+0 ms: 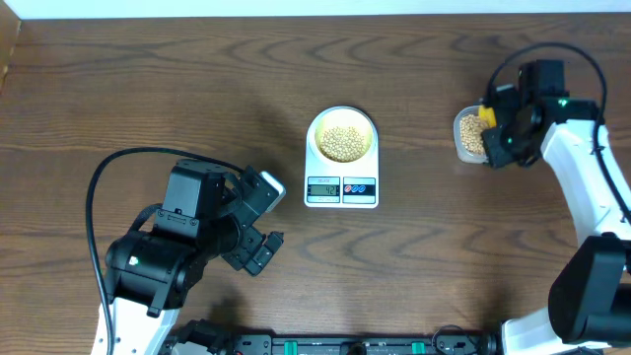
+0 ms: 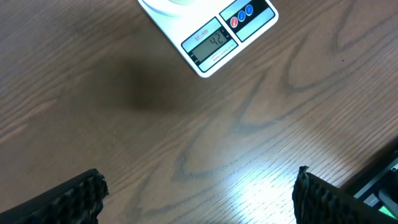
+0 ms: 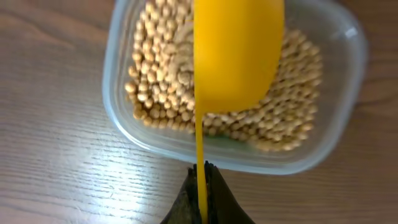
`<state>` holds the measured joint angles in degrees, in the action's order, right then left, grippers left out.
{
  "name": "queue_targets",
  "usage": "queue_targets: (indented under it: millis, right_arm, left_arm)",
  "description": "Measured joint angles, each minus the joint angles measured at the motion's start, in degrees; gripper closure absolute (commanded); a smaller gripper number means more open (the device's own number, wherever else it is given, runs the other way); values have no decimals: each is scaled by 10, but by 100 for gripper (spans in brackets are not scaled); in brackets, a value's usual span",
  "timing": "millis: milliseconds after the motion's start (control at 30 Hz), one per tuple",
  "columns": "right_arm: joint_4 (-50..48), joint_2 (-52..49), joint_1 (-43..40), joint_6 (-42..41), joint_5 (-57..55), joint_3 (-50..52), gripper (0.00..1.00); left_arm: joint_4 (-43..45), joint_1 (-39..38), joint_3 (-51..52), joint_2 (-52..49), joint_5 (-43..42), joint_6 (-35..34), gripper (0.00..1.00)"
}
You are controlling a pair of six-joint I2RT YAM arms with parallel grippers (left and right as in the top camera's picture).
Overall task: Scoop item into bowl and weigh 50g on scale
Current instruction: 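Dip the scoop into the soybeans with the right gripper and lift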
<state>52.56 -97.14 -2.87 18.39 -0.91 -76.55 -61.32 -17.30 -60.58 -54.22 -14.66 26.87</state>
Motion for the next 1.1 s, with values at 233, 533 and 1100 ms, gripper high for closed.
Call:
queue_targets:
  millis: [233,533,1100]
  right_arm:
    - [22,-2,0,0,-26,-16,99]
    - [31,-75,1,0,-65,-20,99]
    - [66,-82,2,20,72,-33,99]
  left_arm:
    - [0,0,0,0,0,0,2]
    - [0,0,0,0,0,0,2]
    - [0,0,0,0,0,0,2]
